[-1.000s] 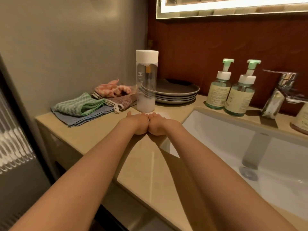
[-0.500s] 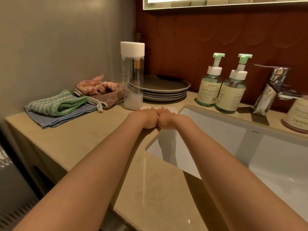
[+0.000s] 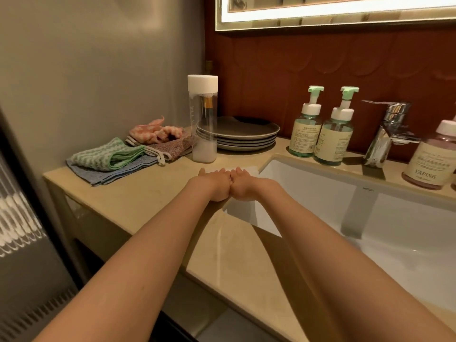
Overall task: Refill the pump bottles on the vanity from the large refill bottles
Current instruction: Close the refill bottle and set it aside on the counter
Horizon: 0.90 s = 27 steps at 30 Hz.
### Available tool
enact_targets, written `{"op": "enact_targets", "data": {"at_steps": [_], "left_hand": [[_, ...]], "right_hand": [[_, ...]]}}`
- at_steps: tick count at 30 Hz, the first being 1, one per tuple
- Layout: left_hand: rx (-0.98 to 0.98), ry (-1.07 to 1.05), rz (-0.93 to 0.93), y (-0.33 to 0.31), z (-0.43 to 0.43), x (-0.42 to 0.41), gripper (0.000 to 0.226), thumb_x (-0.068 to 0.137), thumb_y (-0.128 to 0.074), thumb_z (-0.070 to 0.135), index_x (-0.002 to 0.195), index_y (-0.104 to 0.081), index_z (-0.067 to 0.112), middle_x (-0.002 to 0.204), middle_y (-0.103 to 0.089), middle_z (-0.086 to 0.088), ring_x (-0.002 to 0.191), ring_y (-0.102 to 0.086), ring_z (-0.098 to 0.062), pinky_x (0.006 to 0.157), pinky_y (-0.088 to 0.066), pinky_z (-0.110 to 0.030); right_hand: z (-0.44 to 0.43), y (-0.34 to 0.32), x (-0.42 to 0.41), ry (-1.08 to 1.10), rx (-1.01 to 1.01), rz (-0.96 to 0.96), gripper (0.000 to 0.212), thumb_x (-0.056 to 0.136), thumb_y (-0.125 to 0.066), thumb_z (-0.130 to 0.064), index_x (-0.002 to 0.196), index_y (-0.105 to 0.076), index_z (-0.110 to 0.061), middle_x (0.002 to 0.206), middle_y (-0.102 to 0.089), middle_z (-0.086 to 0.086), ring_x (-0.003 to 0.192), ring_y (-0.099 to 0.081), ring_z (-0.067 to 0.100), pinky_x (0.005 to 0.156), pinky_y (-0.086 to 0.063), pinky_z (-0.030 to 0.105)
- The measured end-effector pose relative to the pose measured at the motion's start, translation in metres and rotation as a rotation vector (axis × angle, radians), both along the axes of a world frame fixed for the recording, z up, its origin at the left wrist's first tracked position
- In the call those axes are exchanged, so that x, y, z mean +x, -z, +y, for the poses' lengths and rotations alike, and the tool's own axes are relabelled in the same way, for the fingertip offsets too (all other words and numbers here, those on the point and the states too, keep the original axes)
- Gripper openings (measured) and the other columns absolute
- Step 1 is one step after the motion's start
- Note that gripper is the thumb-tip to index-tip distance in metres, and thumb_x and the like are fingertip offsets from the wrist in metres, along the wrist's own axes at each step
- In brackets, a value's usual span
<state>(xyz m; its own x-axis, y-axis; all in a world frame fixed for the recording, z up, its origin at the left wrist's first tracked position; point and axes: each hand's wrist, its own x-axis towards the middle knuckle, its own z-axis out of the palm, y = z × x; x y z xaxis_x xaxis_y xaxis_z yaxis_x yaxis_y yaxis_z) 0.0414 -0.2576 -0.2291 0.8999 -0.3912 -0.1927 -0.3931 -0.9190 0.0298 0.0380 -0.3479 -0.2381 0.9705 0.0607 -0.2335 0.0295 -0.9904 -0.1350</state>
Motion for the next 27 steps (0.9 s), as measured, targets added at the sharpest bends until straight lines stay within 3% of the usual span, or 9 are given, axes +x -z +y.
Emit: {"op": "enact_targets", "data": {"at_steps": [20,27], "left_hand": [[0.019,-0.065,0.037,0.008,0.061,-0.091,0.055,0.102,-0.024,0.024,0.151,-0.001,0.016,0.159,-0.002,-0.004,0.146,-0.007,-0.021,0.115,0.001,-0.047],[0.039,-0.025,0.007,0.005,0.051,-0.128,0.068,0.093,-0.042,0.009,0.15,-0.005,0.016,0.158,-0.011,-0.005,0.144,-0.015,-0.023,0.115,-0.003,-0.046]], "right_hand": [[0.054,-0.001,-0.099,-0.073,0.016,0.031,0.056,0.102,-0.021,-0.027,0.15,0.003,-0.011,0.158,0.008,0.011,0.146,0.004,0.025,0.118,-0.005,0.044],[0.042,-0.003,-0.145,-0.071,-0.002,-0.002,0.056,0.102,-0.022,-0.027,0.15,0.001,-0.011,0.158,0.003,0.01,0.146,0.001,0.024,0.118,-0.005,0.043]]}}
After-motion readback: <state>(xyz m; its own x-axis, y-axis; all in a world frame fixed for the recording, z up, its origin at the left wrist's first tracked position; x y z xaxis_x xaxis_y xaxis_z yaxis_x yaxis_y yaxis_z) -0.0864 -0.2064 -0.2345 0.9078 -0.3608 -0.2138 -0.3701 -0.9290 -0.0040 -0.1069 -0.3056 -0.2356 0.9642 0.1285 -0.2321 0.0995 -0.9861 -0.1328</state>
